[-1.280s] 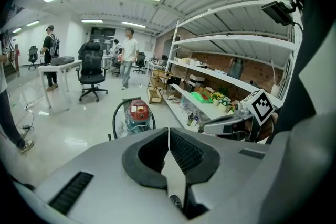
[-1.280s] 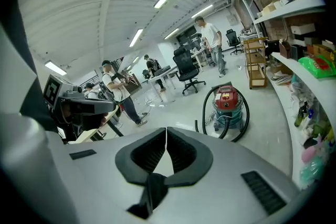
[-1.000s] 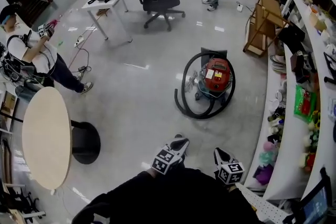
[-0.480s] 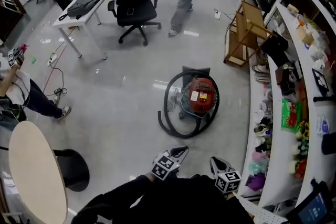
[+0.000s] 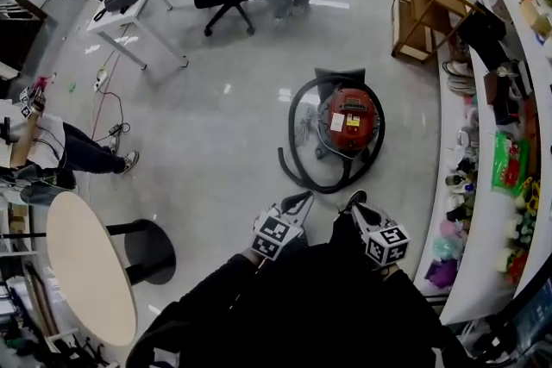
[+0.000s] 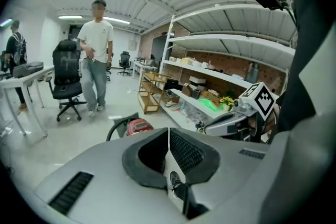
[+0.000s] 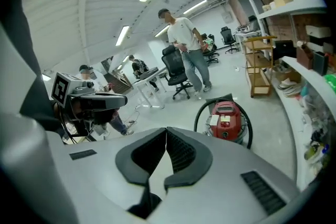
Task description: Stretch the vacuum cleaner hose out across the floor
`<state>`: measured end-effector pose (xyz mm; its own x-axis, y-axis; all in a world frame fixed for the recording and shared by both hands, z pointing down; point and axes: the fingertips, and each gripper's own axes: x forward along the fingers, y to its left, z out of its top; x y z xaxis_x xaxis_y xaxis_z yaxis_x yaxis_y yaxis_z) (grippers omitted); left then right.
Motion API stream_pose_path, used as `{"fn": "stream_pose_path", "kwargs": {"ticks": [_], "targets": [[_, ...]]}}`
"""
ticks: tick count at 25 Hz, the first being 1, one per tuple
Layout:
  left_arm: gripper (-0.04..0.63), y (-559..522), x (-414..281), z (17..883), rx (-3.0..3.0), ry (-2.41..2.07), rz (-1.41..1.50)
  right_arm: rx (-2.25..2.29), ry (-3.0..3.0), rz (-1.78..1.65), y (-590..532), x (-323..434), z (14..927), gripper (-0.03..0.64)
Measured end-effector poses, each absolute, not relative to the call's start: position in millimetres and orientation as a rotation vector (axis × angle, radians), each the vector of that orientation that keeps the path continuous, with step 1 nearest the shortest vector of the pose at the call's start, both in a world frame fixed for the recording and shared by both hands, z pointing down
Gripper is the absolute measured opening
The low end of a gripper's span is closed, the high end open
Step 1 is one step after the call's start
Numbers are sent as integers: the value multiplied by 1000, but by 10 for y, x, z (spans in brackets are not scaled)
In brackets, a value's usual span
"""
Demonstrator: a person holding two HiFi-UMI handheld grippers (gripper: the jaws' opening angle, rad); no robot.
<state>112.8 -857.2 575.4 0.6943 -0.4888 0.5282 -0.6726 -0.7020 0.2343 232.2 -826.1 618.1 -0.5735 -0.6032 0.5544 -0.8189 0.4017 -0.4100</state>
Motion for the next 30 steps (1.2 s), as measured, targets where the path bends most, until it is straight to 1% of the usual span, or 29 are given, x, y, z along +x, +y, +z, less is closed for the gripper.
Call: {"fn": "stream_pose_path", "kwargs": {"ticks": [3,6,8,12,13,16,17,19,22,25,30], "targets": [[21,-8774,1187,5716,2398,-1008,682,1116,-2408,978,-8716,2407,6241,14],[21,-8917,1431,5788,2325,-1045,761,1068,-2427,1002,-9174,2712,6385,14],[21,-9012,1627,5868,2296,-1044,806,1060,-2404,1034,-9451,2959,6585,15],[21,-9269,2019,6064,2272,-1029,792,1058,-2326,1065,-9963,3498,7173,17],[21,-9322,2112,6145,2274,-1018,792,1074,-2293,1066,-10075,3649,7352,27],[21,-9361,2328,6419,2277,-956,809,1141,-2183,1099,-10287,4052,7843,135],[21,-9378,2377,6520,2278,-930,809,1164,-2155,1099,-10367,4163,7974,153],[21,-9449,2437,6758,2279,-881,792,1202,-2119,1064,-10590,4338,8205,158],[21,-9574,2393,7150,2295,-815,800,1266,-2079,1014,-10901,4507,8491,159],[21,-9789,2177,7519,2311,-842,873,1307,-2037,991,-11127,4599,8795,160],[23,-10100,1803,8073,2247,-930,878,1253,-2030,961,-11350,4360,9259,160]]}}
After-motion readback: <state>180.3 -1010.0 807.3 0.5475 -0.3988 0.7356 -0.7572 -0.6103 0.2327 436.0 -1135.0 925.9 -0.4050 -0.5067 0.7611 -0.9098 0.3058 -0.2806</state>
